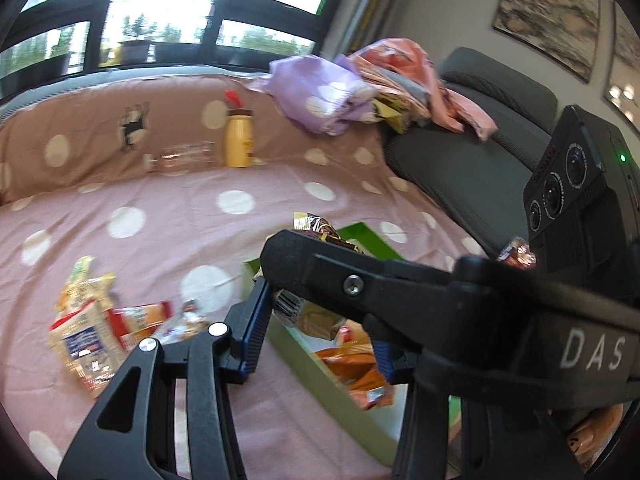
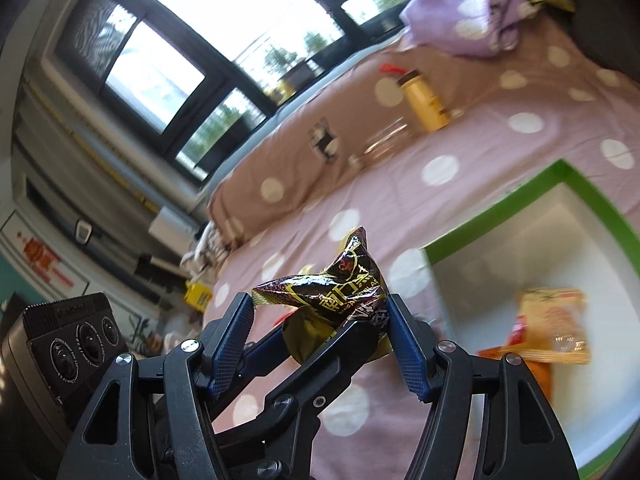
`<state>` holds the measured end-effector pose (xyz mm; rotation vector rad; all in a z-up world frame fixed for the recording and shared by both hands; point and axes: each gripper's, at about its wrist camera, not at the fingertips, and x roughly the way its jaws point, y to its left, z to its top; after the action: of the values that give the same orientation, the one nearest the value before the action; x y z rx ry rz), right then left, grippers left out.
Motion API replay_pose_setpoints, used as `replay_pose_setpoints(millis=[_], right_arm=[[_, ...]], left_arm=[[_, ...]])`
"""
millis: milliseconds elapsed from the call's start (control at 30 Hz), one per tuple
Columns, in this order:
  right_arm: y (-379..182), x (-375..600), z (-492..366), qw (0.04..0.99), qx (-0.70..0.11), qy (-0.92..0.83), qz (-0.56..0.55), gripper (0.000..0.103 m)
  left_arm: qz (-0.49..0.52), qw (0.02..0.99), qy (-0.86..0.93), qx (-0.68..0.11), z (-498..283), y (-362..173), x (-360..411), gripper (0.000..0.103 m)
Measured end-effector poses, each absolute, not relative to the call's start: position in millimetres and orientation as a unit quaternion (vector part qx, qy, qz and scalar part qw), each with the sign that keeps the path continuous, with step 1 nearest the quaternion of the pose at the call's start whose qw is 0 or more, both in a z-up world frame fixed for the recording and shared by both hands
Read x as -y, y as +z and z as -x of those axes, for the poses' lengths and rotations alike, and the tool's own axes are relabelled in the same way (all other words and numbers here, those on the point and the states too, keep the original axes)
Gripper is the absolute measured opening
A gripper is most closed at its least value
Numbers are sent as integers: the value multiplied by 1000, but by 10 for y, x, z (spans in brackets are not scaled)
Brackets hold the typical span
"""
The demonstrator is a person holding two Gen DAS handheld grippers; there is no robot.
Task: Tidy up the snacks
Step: 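Carry the gold-wrapped candy into the box and open the right gripper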
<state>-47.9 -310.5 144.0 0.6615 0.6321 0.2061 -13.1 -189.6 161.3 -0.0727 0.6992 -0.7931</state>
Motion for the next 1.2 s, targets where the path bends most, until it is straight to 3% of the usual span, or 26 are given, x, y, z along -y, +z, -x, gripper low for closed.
replay_pose_setpoints(millis=[633,1067,1200], right_arm=[[995,3837,467,860,-332,-14,-387,69],[624,3954,333,821,-390,-42,-416,69],[627,3958,342,822,-396,-66,-405,71]], left_arm=[[22,796,-443,-412,-104,1183,2684,44],[42,772,-417,-478,-235,845,2768,44],[31,785,-415,-459,-175,917,2708,47]])
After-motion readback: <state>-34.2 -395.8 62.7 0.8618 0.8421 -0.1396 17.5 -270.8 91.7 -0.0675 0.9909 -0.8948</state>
